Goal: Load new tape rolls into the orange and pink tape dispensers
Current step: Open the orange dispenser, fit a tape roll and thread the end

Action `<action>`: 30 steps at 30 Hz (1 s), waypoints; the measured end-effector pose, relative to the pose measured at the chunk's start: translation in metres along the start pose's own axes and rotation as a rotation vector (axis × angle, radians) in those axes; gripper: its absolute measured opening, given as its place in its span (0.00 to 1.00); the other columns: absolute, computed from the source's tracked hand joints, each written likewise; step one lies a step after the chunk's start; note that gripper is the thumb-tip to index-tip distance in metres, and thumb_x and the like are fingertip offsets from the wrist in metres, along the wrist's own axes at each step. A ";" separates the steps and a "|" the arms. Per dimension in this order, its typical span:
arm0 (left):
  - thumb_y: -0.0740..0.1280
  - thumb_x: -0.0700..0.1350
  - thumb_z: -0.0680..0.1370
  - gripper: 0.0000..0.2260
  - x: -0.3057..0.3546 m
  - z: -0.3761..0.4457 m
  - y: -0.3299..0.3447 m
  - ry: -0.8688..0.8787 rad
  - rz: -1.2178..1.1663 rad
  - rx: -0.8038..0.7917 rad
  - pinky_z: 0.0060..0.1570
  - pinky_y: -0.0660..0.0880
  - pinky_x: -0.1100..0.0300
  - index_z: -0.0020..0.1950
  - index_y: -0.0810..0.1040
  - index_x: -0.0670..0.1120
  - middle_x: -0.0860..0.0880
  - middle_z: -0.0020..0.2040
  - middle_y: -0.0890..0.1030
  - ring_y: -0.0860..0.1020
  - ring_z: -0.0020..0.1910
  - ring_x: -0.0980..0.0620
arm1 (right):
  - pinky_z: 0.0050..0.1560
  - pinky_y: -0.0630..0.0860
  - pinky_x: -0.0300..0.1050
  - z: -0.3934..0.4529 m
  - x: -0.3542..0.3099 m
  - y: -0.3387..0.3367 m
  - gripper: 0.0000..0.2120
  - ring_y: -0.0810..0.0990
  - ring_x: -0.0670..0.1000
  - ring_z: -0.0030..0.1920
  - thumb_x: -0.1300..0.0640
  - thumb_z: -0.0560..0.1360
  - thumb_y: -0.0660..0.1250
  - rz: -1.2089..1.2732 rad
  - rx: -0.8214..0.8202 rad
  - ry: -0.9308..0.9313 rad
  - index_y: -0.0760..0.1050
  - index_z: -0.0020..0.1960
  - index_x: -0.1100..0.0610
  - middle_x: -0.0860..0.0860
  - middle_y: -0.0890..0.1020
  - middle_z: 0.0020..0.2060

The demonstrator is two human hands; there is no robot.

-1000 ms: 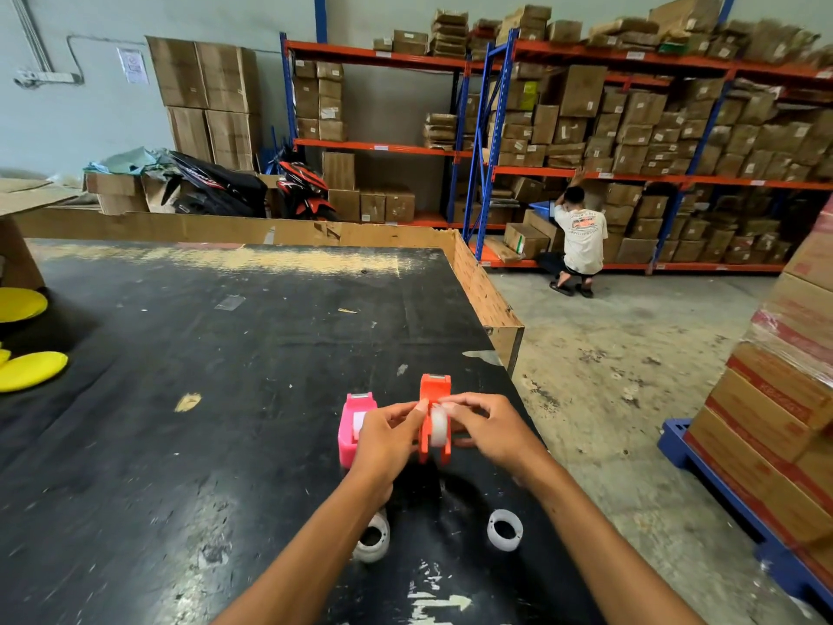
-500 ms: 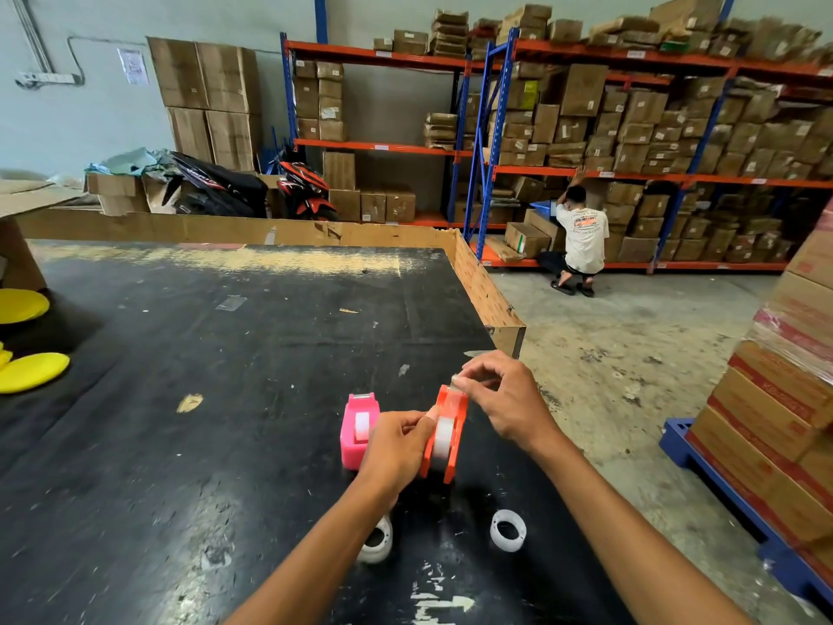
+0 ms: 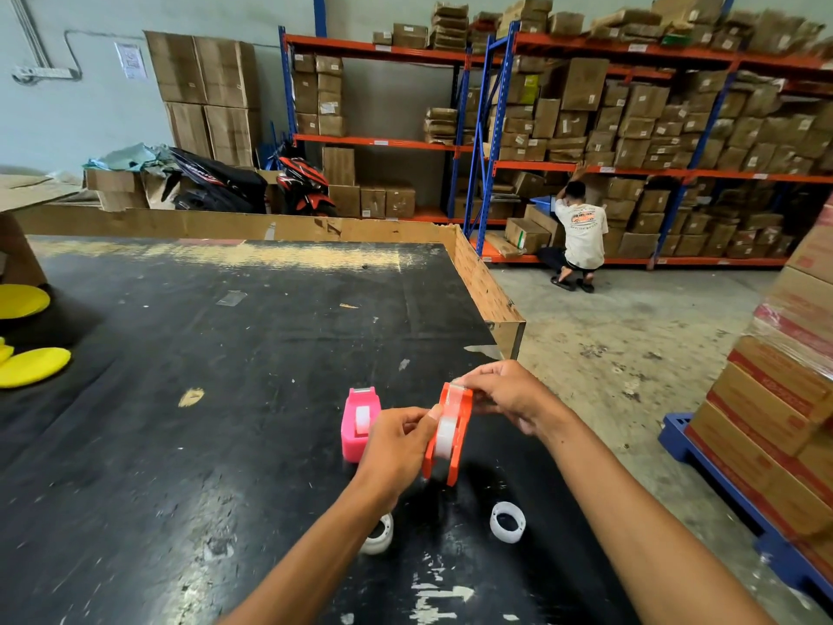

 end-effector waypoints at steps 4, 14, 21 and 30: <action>0.64 0.49 0.79 0.13 -0.002 -0.001 0.002 -0.011 -0.005 0.008 0.32 0.75 0.54 0.43 0.83 0.43 0.35 0.40 0.84 0.78 0.31 0.47 | 0.53 0.80 0.53 -0.002 0.009 0.002 0.05 0.83 0.52 0.41 0.59 0.74 0.68 0.068 -0.097 0.177 0.80 0.44 0.61 0.55 0.83 0.37; 0.64 0.47 0.79 0.09 0.002 0.001 -0.005 -0.017 0.035 0.053 0.29 0.77 0.65 0.46 0.82 0.44 0.42 0.41 0.85 0.81 0.34 0.52 | 0.47 0.77 0.41 -0.019 -0.006 0.001 0.03 0.81 0.45 0.43 0.57 0.72 0.72 -0.138 0.058 -0.272 0.84 0.44 0.54 0.51 0.86 0.42; 0.64 0.48 0.79 0.11 -0.001 0.004 -0.002 -0.031 0.044 0.062 0.36 0.79 0.58 0.50 0.83 0.42 0.42 0.42 0.85 0.82 0.37 0.50 | 0.44 0.77 0.36 -0.018 -0.001 0.001 0.04 0.81 0.42 0.39 0.58 0.73 0.71 -0.072 0.137 -0.324 0.84 0.43 0.57 0.51 0.85 0.38; 0.65 0.48 0.78 0.08 0.003 -0.002 -0.002 0.000 0.006 0.049 0.30 0.76 0.64 0.41 0.81 0.51 0.47 0.39 0.86 0.82 0.33 0.56 | 0.48 0.78 0.48 -0.004 -0.003 0.001 0.06 0.81 0.52 0.41 0.59 0.73 0.71 -0.012 0.135 -0.139 0.83 0.41 0.61 0.56 0.84 0.38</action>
Point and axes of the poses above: each hand's wrist, its own z-axis towards the middle knuckle, its own y-axis out of the palm, x = y × z, the point moved 4 cm from there along z, towards the middle knuckle
